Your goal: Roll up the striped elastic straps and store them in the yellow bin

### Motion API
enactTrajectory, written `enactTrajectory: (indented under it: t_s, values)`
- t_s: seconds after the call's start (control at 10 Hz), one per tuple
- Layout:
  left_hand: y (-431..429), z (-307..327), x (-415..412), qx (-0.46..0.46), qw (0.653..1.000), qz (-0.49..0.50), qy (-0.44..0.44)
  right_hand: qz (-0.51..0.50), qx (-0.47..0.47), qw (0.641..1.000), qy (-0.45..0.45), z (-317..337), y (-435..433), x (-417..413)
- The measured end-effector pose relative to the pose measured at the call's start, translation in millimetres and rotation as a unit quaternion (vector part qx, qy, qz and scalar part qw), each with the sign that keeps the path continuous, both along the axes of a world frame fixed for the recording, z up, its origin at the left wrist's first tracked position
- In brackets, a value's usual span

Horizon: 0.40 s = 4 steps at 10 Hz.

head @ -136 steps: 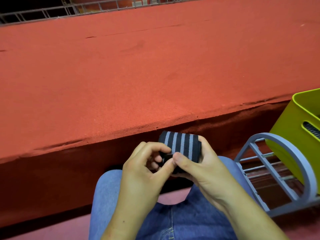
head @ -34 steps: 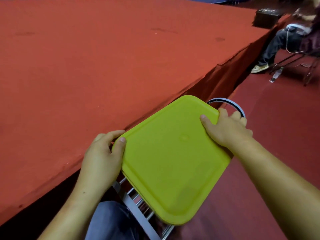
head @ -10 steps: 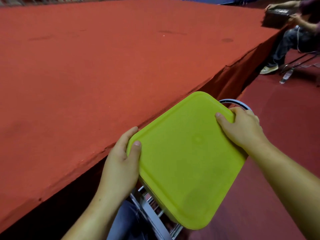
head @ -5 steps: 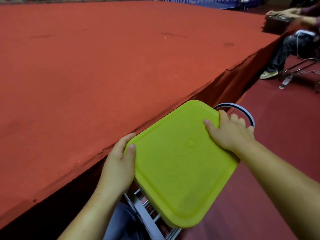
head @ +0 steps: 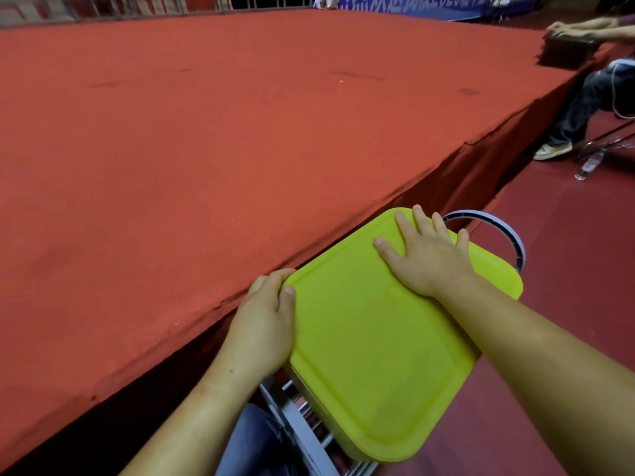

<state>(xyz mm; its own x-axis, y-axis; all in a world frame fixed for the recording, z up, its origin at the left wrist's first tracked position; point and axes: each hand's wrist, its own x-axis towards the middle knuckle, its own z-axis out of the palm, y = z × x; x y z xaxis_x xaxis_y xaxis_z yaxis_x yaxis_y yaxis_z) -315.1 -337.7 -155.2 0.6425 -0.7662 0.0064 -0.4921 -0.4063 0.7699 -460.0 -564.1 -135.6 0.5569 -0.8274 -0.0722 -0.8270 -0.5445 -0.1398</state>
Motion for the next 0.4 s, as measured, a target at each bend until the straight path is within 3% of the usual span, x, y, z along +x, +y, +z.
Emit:
enactTrajectory:
  t_s: [0.3,0.4]
  values:
    - [29,12,0,-0.004,1.000,0.001,0.002,-0.055,0.064,0.996,0.007,11,15,26]
    - [52,10,7,-0.052,0.996,0.060,0.045,-0.065,0.058,0.996,-0.024,12,15,28]
